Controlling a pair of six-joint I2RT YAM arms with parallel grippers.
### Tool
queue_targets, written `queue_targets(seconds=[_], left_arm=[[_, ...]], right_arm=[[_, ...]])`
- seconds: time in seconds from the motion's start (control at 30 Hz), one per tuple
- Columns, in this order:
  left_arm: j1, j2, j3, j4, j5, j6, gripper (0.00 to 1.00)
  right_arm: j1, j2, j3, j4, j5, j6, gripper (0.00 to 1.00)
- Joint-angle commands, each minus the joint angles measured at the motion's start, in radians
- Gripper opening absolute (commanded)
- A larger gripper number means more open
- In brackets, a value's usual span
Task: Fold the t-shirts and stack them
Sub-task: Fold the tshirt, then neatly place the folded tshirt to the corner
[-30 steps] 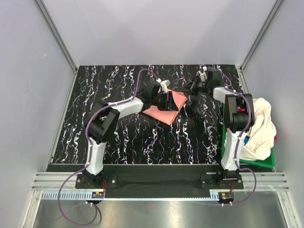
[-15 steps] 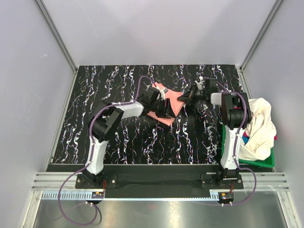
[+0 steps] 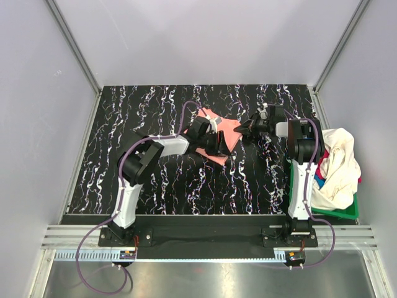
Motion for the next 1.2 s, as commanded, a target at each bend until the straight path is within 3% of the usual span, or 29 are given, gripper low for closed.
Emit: queue_targets(seconds=[0.0,0.23,0.37,0.47,0.5,0.6,0.73,0.9,1.1,1.13,1.17], left_arm=[[-0.012,0.039,-0.004,0.005,0.026,0.017,0.46],[-0.005,-0.014,0.071,-0.055,0.056,0.022,0.50],[0.038,-0.106,0.147,-0.180,0.039,0.071,0.56],[0.122,-0.178,0.184,-0.281,-0.042,0.151,0.63],[0.176,-0.183,0.210,-0.315,-0.065,0.207,0.65],[0.282,-0.154,0.265,-0.435,-0.131,0.319,0.68],[0.374,-0.080,0.322,-0.551,-0.115,0.372,0.68],[0.403,-0.102,0.247,-0.538,-0.180,0.312,0.62],[0.402,-0.301,0.131,-0.521,-0.266,0.241,0.63],[0.402,-0.322,0.120,-0.535,-0.270,0.240,0.63],[0.402,-0.370,0.109,-0.540,-0.271,0.241,0.63]], right_arm=[[-0.040,0.012,0.059,-0.017,0.044,-0.016,0.06],[-0.043,0.005,0.206,-0.197,0.059,-0.064,0.09],[-0.043,-0.066,0.241,-0.376,0.111,-0.143,0.36],[-0.040,-0.134,0.209,-0.480,0.162,-0.166,0.46],[-0.035,-0.149,0.198,-0.549,0.176,-0.191,0.53],[-0.021,-0.208,0.125,-0.651,0.196,-0.249,0.59],[-0.015,-0.294,0.022,-0.697,0.196,-0.297,0.65],[0.032,-0.280,-0.078,-0.636,0.148,-0.289,0.66],[0.134,-0.220,-0.108,-0.545,0.167,-0.256,0.63],[0.141,-0.213,-0.121,-0.516,0.171,-0.237,0.60],[0.147,-0.209,-0.131,-0.461,0.174,-0.211,0.46]])
